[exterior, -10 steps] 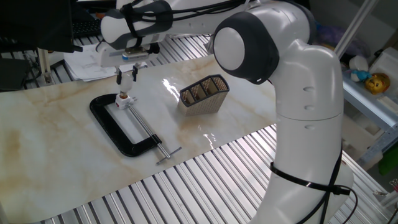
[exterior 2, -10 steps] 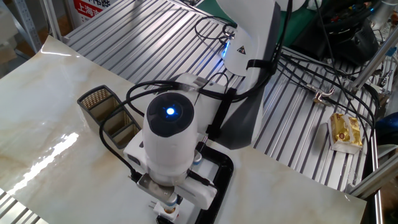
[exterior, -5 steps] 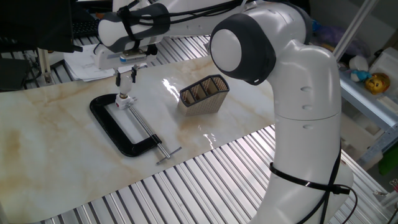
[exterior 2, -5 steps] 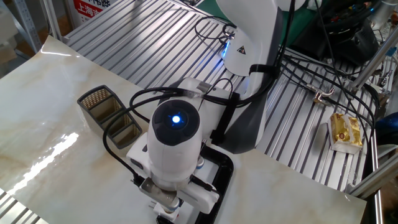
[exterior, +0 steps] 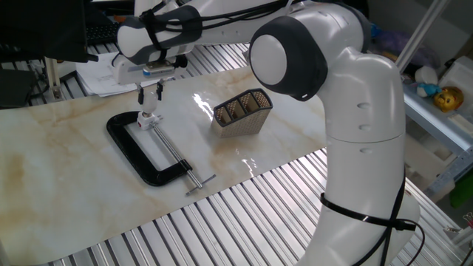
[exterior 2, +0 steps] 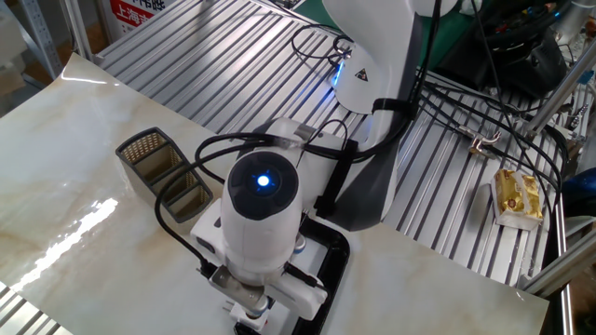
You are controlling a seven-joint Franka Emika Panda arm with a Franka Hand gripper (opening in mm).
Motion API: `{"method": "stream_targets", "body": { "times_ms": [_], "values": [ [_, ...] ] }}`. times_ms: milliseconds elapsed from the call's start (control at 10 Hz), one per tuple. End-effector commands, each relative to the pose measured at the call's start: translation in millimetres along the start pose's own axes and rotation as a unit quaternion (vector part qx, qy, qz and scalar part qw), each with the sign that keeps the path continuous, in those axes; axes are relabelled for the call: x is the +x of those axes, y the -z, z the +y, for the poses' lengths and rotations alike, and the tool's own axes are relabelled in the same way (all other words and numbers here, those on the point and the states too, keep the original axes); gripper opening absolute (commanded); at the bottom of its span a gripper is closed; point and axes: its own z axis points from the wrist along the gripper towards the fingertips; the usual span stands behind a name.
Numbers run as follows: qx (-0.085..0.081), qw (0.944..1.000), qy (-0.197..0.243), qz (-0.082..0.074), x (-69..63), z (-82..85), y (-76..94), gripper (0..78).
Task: Install the light bulb by rotating it
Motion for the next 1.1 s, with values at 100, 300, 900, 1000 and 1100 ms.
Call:
{"method": "stream_targets", "body": {
  "times_ms": [100,300,900,1000,1100],
  "values": [
    [0.002,1.0000,-0.006,0.002,0.1,-0.8,0.5,1.1],
    [-0.009,0.9999,-0.009,-0.005,-1.4,-0.7,1.6,1.1],
    [0.001,0.9999,-0.013,0.007,-1.4,-0.7,1.6,1.1],
    [0.004,0.9999,-0.015,0.006,-1.4,-0.7,1.6,1.1],
    [0.005,0.9999,-0.015,0.003,-1.4,-0.7,1.6,1.1]
  ]
}}
